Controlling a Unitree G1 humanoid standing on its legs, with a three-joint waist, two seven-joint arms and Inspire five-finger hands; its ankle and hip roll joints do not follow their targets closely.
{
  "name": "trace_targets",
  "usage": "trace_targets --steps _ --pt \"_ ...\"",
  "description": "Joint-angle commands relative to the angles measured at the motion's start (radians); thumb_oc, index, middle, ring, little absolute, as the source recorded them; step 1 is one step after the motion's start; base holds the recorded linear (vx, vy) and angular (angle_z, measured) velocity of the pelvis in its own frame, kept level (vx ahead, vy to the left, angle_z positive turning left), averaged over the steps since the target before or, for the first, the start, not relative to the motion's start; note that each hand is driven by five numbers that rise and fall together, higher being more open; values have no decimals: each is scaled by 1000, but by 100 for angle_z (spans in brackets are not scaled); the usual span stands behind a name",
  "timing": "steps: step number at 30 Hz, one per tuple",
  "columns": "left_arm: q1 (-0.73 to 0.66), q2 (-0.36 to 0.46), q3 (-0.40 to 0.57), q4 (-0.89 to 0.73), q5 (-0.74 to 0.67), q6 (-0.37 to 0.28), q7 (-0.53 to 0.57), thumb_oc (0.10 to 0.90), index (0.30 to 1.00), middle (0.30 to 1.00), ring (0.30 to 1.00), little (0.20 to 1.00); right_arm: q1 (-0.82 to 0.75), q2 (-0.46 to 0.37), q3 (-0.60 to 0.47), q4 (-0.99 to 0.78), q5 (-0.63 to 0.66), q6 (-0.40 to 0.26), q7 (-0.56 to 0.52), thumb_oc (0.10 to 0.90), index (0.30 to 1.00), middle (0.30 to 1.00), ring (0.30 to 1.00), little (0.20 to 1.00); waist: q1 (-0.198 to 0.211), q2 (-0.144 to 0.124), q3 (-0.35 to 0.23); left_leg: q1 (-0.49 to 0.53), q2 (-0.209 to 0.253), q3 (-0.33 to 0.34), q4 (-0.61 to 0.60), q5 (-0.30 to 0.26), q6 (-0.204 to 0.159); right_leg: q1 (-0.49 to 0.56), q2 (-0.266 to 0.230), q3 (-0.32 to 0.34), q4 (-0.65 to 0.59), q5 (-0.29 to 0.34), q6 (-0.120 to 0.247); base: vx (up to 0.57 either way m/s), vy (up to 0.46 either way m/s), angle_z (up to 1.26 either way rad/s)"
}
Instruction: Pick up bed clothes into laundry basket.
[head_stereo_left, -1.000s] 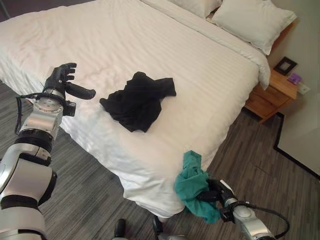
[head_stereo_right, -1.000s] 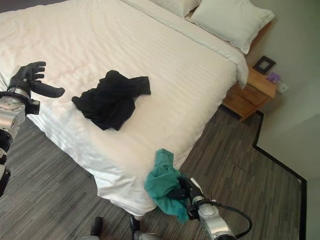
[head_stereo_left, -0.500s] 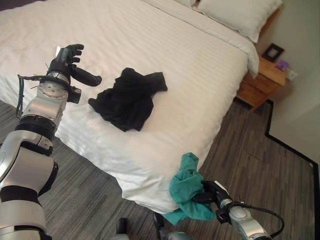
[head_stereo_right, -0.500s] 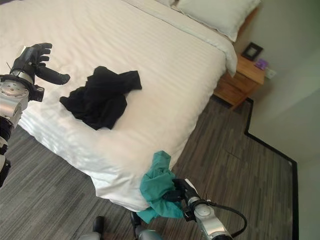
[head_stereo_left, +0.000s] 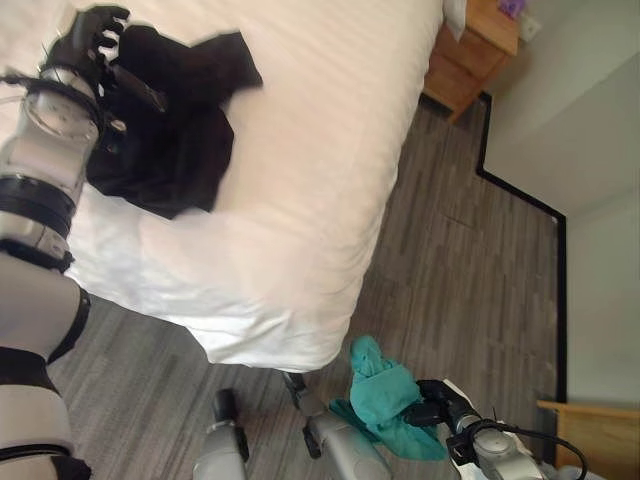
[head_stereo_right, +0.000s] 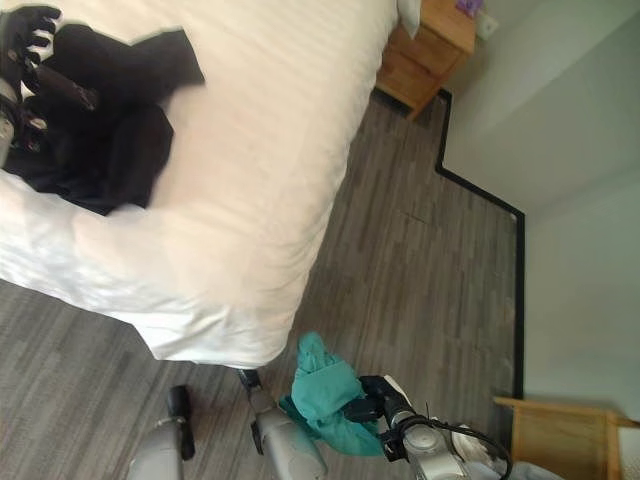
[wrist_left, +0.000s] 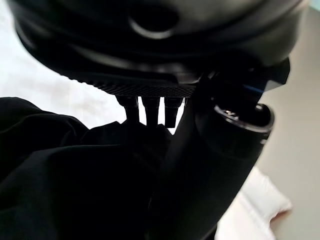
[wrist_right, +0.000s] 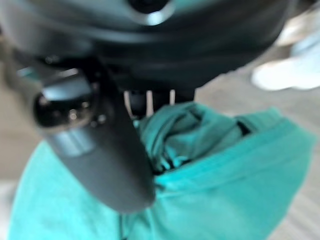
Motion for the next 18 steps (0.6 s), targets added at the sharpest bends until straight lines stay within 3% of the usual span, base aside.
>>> trace_targets --steps 1,4,10,12,13,14,15,18 --pt "-173 38 -79 86 139 -64 67 800 900 900 900 900 -5 -99 -50 187 26 -56 -60 400 300 300 300 300 -1 27 24 6 -16 -140 -255 132 10 43 -11 -29 -10 -5 41 -132 -65 15" --pt "-120 -12 -86 121 197 -49 31 800 900 900 900 900 -18 -69 -17 259 37 -67 -67 400 300 300 300 300 3 22 62 -65 -28 -180 -235 145 2 -5 -21 -61 0 -7 36 -86 -45 21" --pt "-88 -28 -66 129 201 -46 16 800 900 900 900 900 -22 -59 -7 272 42 -68 -67 400 300 300 300 300 5 20 70 -82 -32 -189 -226 146 0 -14 -22 -70 4 -9 35 -10 -9 19" --pt "-15 -62 -35 141 220 -39 -18 800 900 900 900 900 -26 -42 15 258 47 -70 -60 400 300 300 300 300 9 10 83 -95 -36 -200 -217 145 -3 -24 -21 -78 9 -11 34 -13 -34 0" --pt "77 -100 -39 147 319 -37 -56 400 300 300 300 300 -31 -35 35 214 56 -79 -56 400 300 300 300 300 6 -12 89 -97 -36 -212 -206 139 -7 -26 -11 -74 17 -18 32 9 -74 2" --pt "193 -104 1 54 327 -57 -78 400 300 300 300 300 -17 -47 22 120 46 -86 -62 400 300 300 300 300 27 -11 97 -84 -41 -225 -206 135 -7 -12 -11 -81 22 -33 28 19 -88 3" --pt "223 -103 16 0 318 -59 -76 400 300 300 300 300 -9 -57 15 81 36 -84 -65 400 300 300 300 300 35 -5 98 -73 -43 -230 -210 135 -6 -4 -13 -86 24 -38 26 29 -49 11" --pt "223 -103 16 0 319 -59 -76 400 300 300 300 300 -9 -57 15 81 36 -84 -65 400 300 300 300 300 35 -5 98 -73 -43 -230 -210 135 -6 -3 -13 -86 24 -38 26 3 -5 23"
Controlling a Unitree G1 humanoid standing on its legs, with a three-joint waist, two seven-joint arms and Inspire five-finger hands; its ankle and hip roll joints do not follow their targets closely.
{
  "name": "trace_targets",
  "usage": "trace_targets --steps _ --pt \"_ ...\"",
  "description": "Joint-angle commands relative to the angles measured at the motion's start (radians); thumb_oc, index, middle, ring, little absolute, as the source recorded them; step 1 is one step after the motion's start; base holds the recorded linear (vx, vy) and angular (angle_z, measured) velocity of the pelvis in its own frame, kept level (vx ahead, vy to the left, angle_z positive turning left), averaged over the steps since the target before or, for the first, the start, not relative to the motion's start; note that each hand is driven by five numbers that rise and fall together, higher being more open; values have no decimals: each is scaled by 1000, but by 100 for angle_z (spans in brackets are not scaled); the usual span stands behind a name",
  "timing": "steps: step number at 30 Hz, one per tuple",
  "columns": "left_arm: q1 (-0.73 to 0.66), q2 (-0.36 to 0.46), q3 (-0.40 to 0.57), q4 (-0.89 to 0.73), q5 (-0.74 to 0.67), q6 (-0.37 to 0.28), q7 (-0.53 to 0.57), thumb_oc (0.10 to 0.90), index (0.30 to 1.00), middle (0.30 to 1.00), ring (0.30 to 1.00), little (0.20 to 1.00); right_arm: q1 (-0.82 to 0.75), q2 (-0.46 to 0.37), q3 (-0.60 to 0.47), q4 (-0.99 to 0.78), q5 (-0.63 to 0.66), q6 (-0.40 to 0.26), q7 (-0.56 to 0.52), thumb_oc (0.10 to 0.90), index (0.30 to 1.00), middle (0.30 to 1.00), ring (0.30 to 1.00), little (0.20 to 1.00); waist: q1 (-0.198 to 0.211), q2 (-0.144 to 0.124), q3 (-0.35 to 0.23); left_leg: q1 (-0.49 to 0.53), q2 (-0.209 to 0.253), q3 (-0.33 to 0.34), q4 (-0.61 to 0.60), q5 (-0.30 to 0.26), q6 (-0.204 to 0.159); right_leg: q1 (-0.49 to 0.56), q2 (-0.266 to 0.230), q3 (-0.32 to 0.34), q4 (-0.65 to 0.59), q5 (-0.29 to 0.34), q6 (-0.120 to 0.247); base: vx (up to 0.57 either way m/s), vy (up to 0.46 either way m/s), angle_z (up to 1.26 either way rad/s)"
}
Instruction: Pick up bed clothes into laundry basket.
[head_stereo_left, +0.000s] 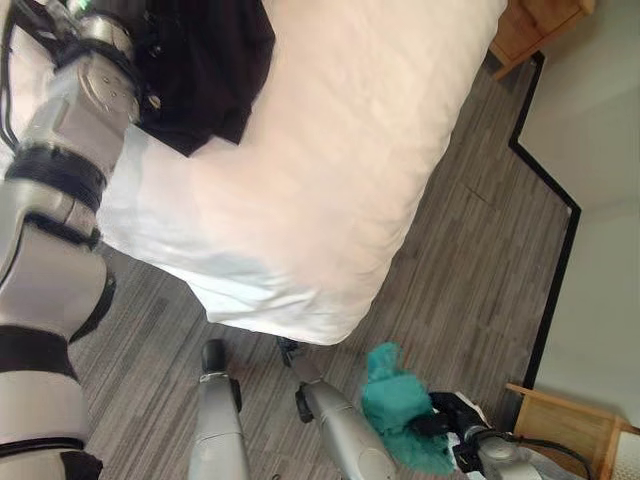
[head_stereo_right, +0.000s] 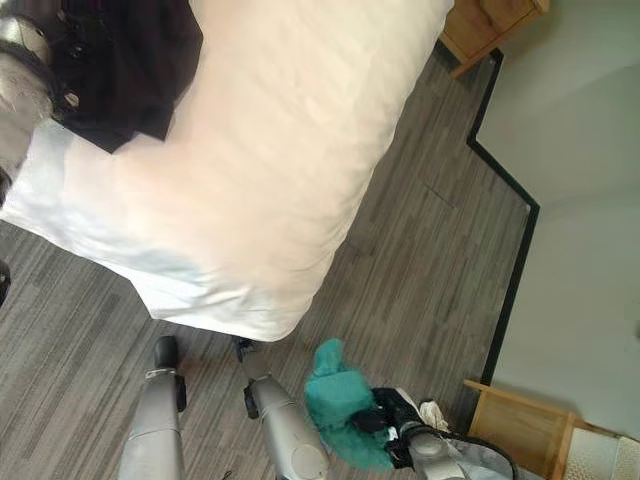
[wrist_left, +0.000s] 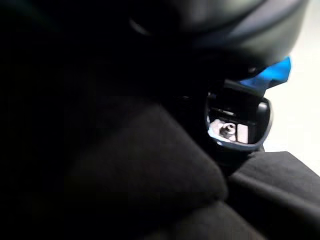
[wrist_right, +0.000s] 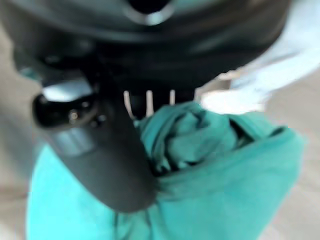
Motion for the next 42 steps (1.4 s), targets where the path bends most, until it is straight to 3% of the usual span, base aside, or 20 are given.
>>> trace_targets --steps 1,3,5,6,8,9,14,15,16,18,19,23,28,33,36,37,38,39,41,42 --pt "139 11 -95 119 33 32 -132 400 300 300 300 300 22 -85 -47 29 2 16 -31 400 300 300 300 300 6 -20 41 97 -9 -50 -341 182 7 65 -29 31 6 -73 64 8 -46 3" --pt "499 74 174 -465 -297 -43 -116 400 300 300 300 300 70 -133 -165 -283 -52 10 -36 400 300 300 300 300 95 23 50 175 -27 -74 -381 186 6 131 -43 -2 19 -103 49 29 -68 -7" --pt "691 58 310 -604 -395 -51 -111 400 300 300 300 300 94 -140 -180 -311 -61 9 -31 400 300 300 300 300 112 46 38 208 -31 -86 -409 197 4 154 -51 -17 13 -106 41 36 -37 7" --pt "907 24 479 -729 -470 -73 -92 400 300 300 300 300 124 -133 -218 -334 -75 12 -29 400 300 300 300 300 151 72 27 244 -35 -98 -430 198 3 186 -60 -36 6 -117 30 71 -44 33" --pt "1086 -55 601 -774 -524 -75 -99 400 300 300 300 300 149 -120 -234 -337 -105 23 -28 400 300 300 300 300 177 96 3 280 -36 -109 -459 206 4 215 -65 -51 0 -127 22 64 -31 23" --pt "1089 -55 604 -777 -524 -74 -99 400 300 300 300 300 149 -121 -233 -338 -105 24 -28 400 300 300 300 300 174 96 0 277 -37 -110 -463 212 3 213 -66 -52 -1 -124 22 43 -21 31" --pt "1441 -172 804 -875 -530 -79 -135 400 300 300 300 300 187 -115 -306 -427 -153 34 -9 400 300 300 300 300 238 162 -79 379 -49 -142 -536 240 4 292 -69 -94 -7 -156 5 91 -7 31" --pt "1490 -205 850 -887 -558 -77 -135 400 300 300 300 300 193 -113 -329 -461 -154 34 -8 400 300 300 300 300 247 175 -95 401 -52 -153 -551 247 2 311 -70 -111 -5 -166 3 125 -80 30" --pt "1560 -299 903 -864 -656 -74 -151 400 300 300 300 300 199 -105 -355 -538 -160 32 -8 400 300 300 300 300 270 192 -127 443 -59 -175 -569 256 -4 354 -68 -139 2 -190 -3 115 -76 33" --pt "1592 -339 930 -866 -688 -72 -157 400 300 300 300 300 206 -97 -367 -564 -163 32 -7 400 300 300 300 300 277 199 -143 457 -63 -187 -576 264 -6 371 -68 -154 2 -194 -7 80 -70 45" --pt "1632 -410 970 -859 -735 -71 -159 400 300 300 300 300 202 -81 -392 -651 -166 22 -7 400 300 300 300 300 303 204 -171 485 -72 -205 -576 263 -9 407 -64 -178 11 -218 -15 94 -73 67" --pt "1667 -497 1026 -884 -756 -94 -115 400 300 300 300 300 158 -46 -418 -793 -162 10 -30 400 300 300 300 300 340 217 -226 533 -90 -246 -577 266 -9 476 -65 -231 12 -241 -27 78 -70 47" --pt "1698 -532 1077 -949 -714 -110 -96 400 300 300 300 300 147 -5 -400 -866 -156 12 -20 400 300 300 300 300 380 225 -294 571 -107 -287 -560 253 -5 538 -60 -276 18 -276 -38 58 -41 26" --pt "1713 -512 1141 -960 -669 -127 -76 400 300 300 300 300 137 -3 -394 -864 -143 20 -21 400 300 300 300 300 417 228 -289 578 -118 -333 -536 254 -8 553 -58 -306 41 -294 -51 -13 -47 16" --pt "1719 -505 1185 -979 -668 -142 -61 400 300 300 300 300 126 -21 -396 -866 -124 21 -21 400 300 300 300 300 438 247 -272 549 -134 -377 -556 315 -36 540 -49 -357 38 -294 -59 -192 4 35" --pt "1700 -486 1186 -991 -654 -155 -58 400 300 300 300 300 79 -64 -367 -860 -127 20 -16 400 300 300 300 300 450 259 -237 518 -155 -423 -538 321 -53 504 -64 -348 47 -281 -55 -446 88 52" --pt "1689 -484 1190 -1010 -658 -164 -57 400 300 300 300 300 47 -85 -356 -853 -128 20 -16 400 300 300 300 300 456 255 -210 516 -153 -432 -485 280 -61 470 -85 -329 70 -276 -52 -405 94 46" --pt "1685 -486 1192 -1011 -658 -164 -57 400 300 300 300 300 42 -86 -355 -850 -128 20 -16 400 300 300 300 300 457 258 -208 508 -155 -431 -477 281 -61 464 -85 -328 73 -272 -50 -351 119 37" --pt "1672 -498 1202 -1040 -690 -177 -55 400 300 300 300 300 9 -106 -343 -844 -127 24 -22 400 300 300 300 300 454 234 -182 513 -80 -413 -365 211 -67 408 -140 -293 95 -244 -33 -295 135 -2" --pt "1671 -499 1203 -1042 -690 -177 -55 400 300 300 300 300 8 -106 -343 -844 -127 24 -22 400 300 300 300 300 456 234 -184 506 -81 -410 -360 213 -67 402 -140 -290 95 -239 -31 -231 130 -20"
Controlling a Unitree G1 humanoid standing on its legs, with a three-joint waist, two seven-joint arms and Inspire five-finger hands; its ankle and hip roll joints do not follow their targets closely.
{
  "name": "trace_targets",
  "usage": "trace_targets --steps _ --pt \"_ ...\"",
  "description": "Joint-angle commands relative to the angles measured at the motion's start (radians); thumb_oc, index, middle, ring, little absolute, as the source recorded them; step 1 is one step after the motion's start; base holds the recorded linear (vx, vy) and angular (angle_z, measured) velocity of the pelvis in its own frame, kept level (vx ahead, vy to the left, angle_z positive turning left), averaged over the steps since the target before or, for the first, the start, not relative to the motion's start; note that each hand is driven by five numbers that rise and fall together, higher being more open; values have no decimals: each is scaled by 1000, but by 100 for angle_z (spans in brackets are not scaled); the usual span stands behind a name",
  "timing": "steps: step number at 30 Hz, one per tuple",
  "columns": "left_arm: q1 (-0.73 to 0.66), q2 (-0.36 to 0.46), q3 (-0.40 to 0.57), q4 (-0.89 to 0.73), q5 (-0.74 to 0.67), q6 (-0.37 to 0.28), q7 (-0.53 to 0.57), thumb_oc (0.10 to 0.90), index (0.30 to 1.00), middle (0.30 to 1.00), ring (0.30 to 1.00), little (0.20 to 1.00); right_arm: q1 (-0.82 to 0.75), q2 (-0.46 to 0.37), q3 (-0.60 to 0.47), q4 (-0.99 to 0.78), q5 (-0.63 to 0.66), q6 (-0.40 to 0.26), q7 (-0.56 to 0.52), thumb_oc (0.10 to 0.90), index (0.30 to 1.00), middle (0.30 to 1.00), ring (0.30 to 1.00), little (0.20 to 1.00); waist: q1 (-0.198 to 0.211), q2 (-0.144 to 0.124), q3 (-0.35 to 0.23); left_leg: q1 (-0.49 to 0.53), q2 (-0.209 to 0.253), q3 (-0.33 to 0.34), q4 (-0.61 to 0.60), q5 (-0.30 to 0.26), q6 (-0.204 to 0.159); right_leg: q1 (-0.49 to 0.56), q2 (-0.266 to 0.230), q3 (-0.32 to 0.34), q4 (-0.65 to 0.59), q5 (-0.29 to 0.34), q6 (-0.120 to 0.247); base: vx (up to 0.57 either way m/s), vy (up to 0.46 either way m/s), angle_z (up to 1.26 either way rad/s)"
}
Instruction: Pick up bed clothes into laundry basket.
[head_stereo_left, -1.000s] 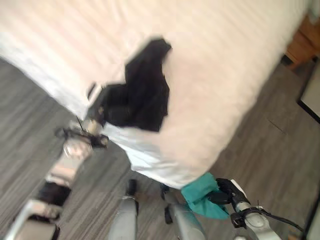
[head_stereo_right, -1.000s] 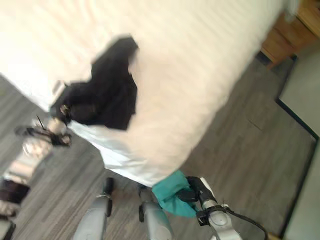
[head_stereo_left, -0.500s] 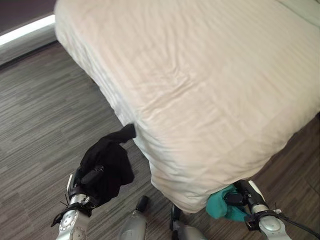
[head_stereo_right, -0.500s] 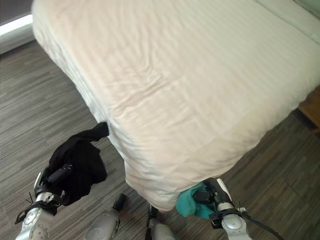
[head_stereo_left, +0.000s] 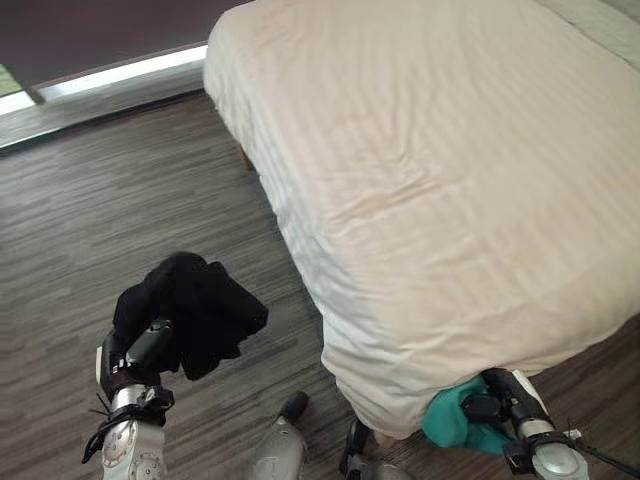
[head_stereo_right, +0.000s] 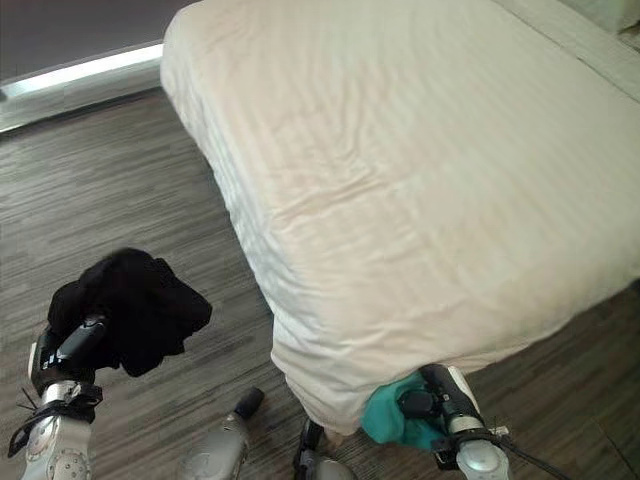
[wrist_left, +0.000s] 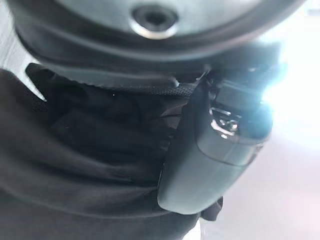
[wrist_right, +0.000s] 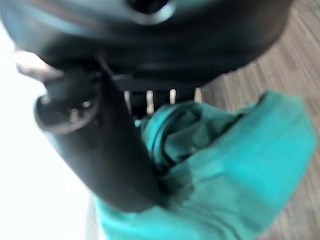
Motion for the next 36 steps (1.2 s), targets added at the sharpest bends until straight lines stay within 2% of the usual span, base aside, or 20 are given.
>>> trace_targets --steps 1,3,7,9,11,12,13,16,19,20,22,24,26,28,29,30,31,34,35,36 --pt "-5 102 21 -143 -31 -157 -32 400 300 300 300 300 -290 19 19 -209 105 -187 -25 400 300 300 300 300 42 -61 -151 7 -10 -1 139 15 59 -50 -133 77 108 -116 107 -303 238 -33" --pt "17 89 44 -163 -23 -160 -33 400 300 300 300 300 -253 10 -9 -223 108 -178 -9 400 300 300 300 300 -8 -62 -167 119 140 18 181 50 61 -106 -172 117 143 -80 130 -397 380 -57" --pt "5 105 58 -142 -26 -163 -18 400 300 300 300 300 -196 -14 -58 -224 108 -162 -11 400 300 300 300 300 -111 -36 -217 271 302 87 131 37 22 -205 -249 160 241 -56 194 -368 422 -19" --pt "-1 146 53 -159 2 -163 -28 400 300 300 300 300 -153 -18 -98 -215 107 -160 -10 400 300 300 300 300 -171 -13 -239 327 306 130 84 -116 -3 -250 -310 213 263 13 235 -566 541 21" --pt "-29 168 22 -152 19 -162 -43 400 300 300 300 300 -107 -5 -131 -218 85 -149 -8 400 300 300 300 300 -208 -9 -244 346 252 180 54 -275 13 -254 -368 236 184 113 269 -513 440 41" --pt "-44 173 4 -133 16 -160 -44 400 300 300 300 300 -100 2 -136 -214 62 -147 -23 400 300 300 300 300 -213 -8 -236 345 210 202 61 -304 25 -258 -393 239 112 182 276 -363 319 35" --pt "-45 174 3 -132 15 -160 -44 400 300 300 300 300 -100 3 -136 -214 62 -147 -23 400 300 300 300 300 -211 -9 -238 346 209 205 62 -307 28 -255 -394 238 106 181 276 -428 421 -33" --pt "-28 166 -14 -126 60 -149 -36 400 300 300 300 300 -109 25 -116 -200 10 -141 -38 400 300 300 300 300 -211 15 -185 318 96 287 105 -326 85 -261 -421 194 62 165 261 -620 449 -80" --pt "27 150 15 -134 60 -130 -61 400 300 300 300 300 -60 39 -159 -213 13 -136 -5 400 300 300 300 300 -196 37 -175 229 19 370 78 -202 163 -194 -314 126 459 1 179 -736 434 -53" --pt "27 149 14 -134 60 -130 -61 400 300 300 300 300 -57 39 -161 -215 13 -136 -4 400 300 300 300 300 -193 33 -177 227 15 372 75 -199 162 -205 -317 132 471 -4 177 -523 253 -66" --pt "39 113 64 -148 40 -135 -33 400 300 300 300 300 -55 45 -186 -218 18 -145 -27 400 300 300 300 300 -146 25 -221 159 -25 492 64 -154 218 -48 -280 -49 565 -136 138 -494 159 -92" --pt "55 94 81 -188 58 -128 -31 400 300 300 300 300 -82 52 -174 -222 14 -146 -42 400 300 300 300 300 -94 0 -261 107 -34 628 66 -136 239 103 -279 -170 571 -156 136 -450 -29 -111" --pt "59 81 56 -219 53 -119 -34 400 300 300 300 300 -141 71 -128 -217 13 -146 -64 400 300 300 300 300 -43 -26 -291 46 -32 784 76 -140 253 219 -298 -268 559 -136 174 -483 -168 -146" --pt "74 60 26 -246 37 -109 -38 400 300 300 300 300 -198 89 -64 -210 16 -144 -80 400 300 300 300 300 -3 -41 -298 7 -4 927 54 -119 255 234 -329 -314 533 -98 209 -423 -149 -189" --pt "76 59 28 -249 36 -108 -38 400 300 300 300 300 -201 89 -59 -207 15 -143 -83 400 300 300 300 300 8 -42 -301 10 -2 940 48 -117 254 225 -330 -299 531 -94 210 -532 -256 -216" --pt "86 57 -23 -266 13 -104 -41 400 300 300 300 300 -261 106 36 -205 39 -150 -78 400 300 300 300 300 7 -32 -301 -4 55 1058 -3 -78 234 198 -347 -399 466 -110 221 -500 -320 -203" --pt "82 58 -29 -274 1 -105 -38 400 300 300 300 300 -294 117 85 -209 50 -161 -74 400 300 300 300 300 13 -28 -300 -2 78 1106 -46 -43 218 182 -334 -426 424 -139 206 -636 -492 -223" --pt "40 78 -76 -260 -27 -132 -29 400 300 300 300 300 -294 119 168 -246 78 -201 -56 400 300 300 300 300 -73 -30 -282 -17 152 1155 -109 40 155 143 -218 -218 192 -237 168 -238 -518 -270" --pt "36 79 -76 -255 -28 -135 -29 400 300 300 300 300 -295 119 168 -248 79 -201 -56 400 300 300 300 300 -63 -27 -282 -18 164 1164 -106 45 149 140 -208 -209 184 -231 159 -28 -386 -225" --pt "29 98 -89 -264 -1 -146 -24 400 300 300 300 300 -307 105 189 -248 82 -207 -47 400 300 300 300 300 -56 -32 -262 -41 162 1053 -68 46 128 140 -190 -166 159 -268 146 3 -304 -201"
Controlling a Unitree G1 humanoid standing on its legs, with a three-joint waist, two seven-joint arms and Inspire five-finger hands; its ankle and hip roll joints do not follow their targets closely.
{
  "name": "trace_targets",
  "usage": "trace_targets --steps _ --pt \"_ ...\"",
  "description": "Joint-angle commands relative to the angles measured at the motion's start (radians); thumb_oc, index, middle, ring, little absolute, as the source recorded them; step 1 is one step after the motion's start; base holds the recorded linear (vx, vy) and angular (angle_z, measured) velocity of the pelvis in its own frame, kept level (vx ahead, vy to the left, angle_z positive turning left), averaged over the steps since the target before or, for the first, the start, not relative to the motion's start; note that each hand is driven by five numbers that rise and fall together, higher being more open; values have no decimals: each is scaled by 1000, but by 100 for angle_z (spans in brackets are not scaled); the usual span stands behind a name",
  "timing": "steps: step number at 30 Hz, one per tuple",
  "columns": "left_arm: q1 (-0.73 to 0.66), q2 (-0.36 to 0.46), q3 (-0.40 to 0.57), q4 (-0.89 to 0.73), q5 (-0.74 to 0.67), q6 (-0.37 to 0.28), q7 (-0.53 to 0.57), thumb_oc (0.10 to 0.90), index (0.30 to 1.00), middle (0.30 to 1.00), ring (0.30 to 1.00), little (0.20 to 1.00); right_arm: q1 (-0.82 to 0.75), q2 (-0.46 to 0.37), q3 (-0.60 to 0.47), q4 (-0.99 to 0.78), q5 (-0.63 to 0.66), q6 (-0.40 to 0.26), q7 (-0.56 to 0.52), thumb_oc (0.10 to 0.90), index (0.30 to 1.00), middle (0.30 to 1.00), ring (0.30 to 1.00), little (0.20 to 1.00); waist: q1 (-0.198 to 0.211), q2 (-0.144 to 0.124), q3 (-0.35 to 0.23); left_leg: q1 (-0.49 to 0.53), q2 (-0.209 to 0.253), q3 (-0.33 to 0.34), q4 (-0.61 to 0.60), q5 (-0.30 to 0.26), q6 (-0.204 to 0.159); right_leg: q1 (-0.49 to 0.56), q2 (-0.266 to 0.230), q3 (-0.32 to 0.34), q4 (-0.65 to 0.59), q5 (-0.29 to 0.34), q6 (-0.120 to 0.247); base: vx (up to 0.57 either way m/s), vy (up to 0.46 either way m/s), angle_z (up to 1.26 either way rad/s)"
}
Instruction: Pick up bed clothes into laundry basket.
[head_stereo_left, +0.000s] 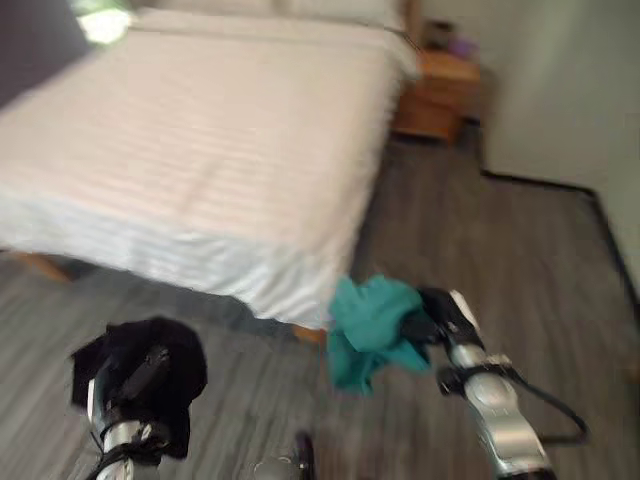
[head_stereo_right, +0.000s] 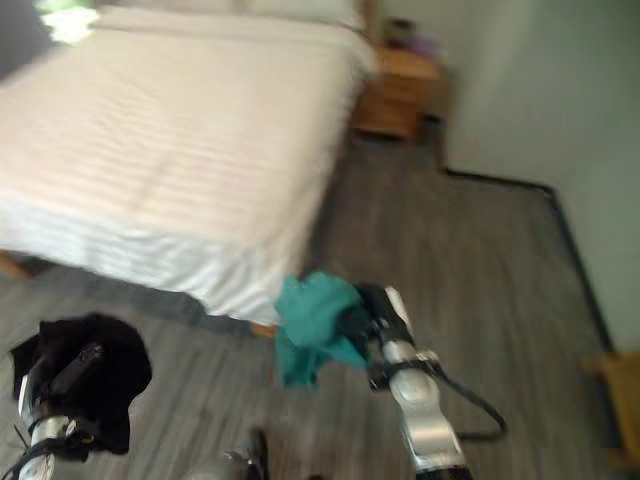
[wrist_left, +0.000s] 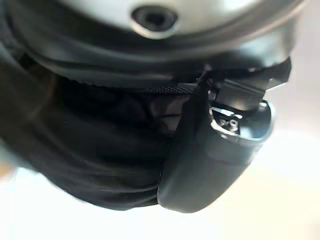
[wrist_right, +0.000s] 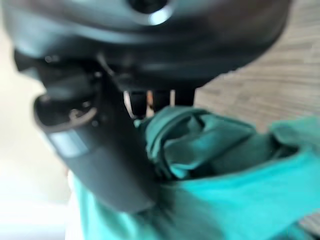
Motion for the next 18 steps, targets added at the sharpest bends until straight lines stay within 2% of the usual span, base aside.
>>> trace_targets --steps 1,2,3,5,6,7,8,9,10,12,15,17,18 --pt "-158 90 -35 -151 29 -142 -51 400 300 300 300 300 -37 -172 -51 -149 56 -149 -10 400 300 300 300 300 -20 77 33 -78 47 -304 74 -2 -118 295 91 175 -370 107 80 66 -438 -238" --pt "-179 99 -55 -158 27 -146 -56 400 300 300 300 300 -61 -177 -34 -130 86 -163 -18 400 300 300 300 300 8 62 46 -84 20 -531 98 -16 -136 274 112 259 -361 122 74 53 -498 -354" --pt "-195 111 -60 -169 31 -146 -55 400 300 300 300 300 -81 -175 -18 -102 128 -172 -11 400 300 300 300 300 23 44 59 -67 -16 -716 145 -59 -149 248 138 342 -341 126 66 129 -445 -370" --pt "-215 121 -60 -159 28 -146 -59 400 300 300 300 300 -68 -161 -20 -110 216 -177 13 400 300 300 300 300 0 30 69 -16 -11 -831 183 -77 -161 217 174 452 -348 137 52 84 -316 -330" --pt "-224 130 -67 -163 35 -145 -65 400 300 300 300 300 -54 -153 -26 -121 262 -193 24 400 300 300 300 300 -9 23 66 13 -38 -911 199 -87 -155 198 194 510 -349 152 50 65 -218 -280" --pt "-234 132 -76 -159 41 -143 -66 400 300 300 300 300 -46 -145 -37 -124 293 -200 25 400 300 300 300 300 -20 20 66 31 -59 -950 197 -104 -148 190 215 556 -353 158 52 58 -188 -348" --pt "-254 128 -88 -145 31 -144 -69 400 300 300 300 300 -38 -135 -54 -128 320 -208 22 400 300 300 300 300 -43 19 61 48 -72 -930 150 -114 -139 185 240 606 -380 185 54 35 -102 -339" --pt "-289 115 -137 -107 26 -144 -68 400 300 300 300 300 -8 -131 -78 -155 336 -226 15 400 300 300 300 300 -85 45 47 65 -83 -852 59 -105 -117 190 253 623 -420 203 49 -63 -2 -335" --pt "-331 109 -184 -81 23 -143 -58 400 300 300 300 300 18 -130 -100 -166 341 -237 4 400 300 300 300 300 -138 59 55 81 -89 -823 46 -120 -107 187 255 629 -445 207 47 -125 70 -185" --pt "-370 103 -215 -77 50 -151 -55 400 300 300 300 300 23 -129 -118 -169 335 -246 -16 400 300 300 300 300 -175 76 58 72 -103 -820 45 -122 -101 165 258 644 -475 233 54 -166 64 -74" --pt "-352 81 -215 -69 58 -154 -49 400 300 300 300 300 38 -119 -145 -173 341 -253 -30 400 300 300 300 300 -195 103 57 83 -92 -766 29 -141 -79 132 261 661 -422 232 69 -39 78 -75" --pt "-318 92 -197 -72 68 -159 -37 400 300 300 300 300 19 -103 -141 -169 354 -257 -29 400 300 300 300 300 -192 108 70 104 -72 -712 11 -146 -77 79 244 621 -376 260 86 -69 -35 -76" --pt "-301 100 -196 -54 85 -151 -38 400 300 300 300 300 16 -99 -139 -157 382 -254 -24 400 300 300 300 300 -180 108 62 103 -72 -709 1 -131 -82 85 232 609 -406 270 85 -56 -132 -90"
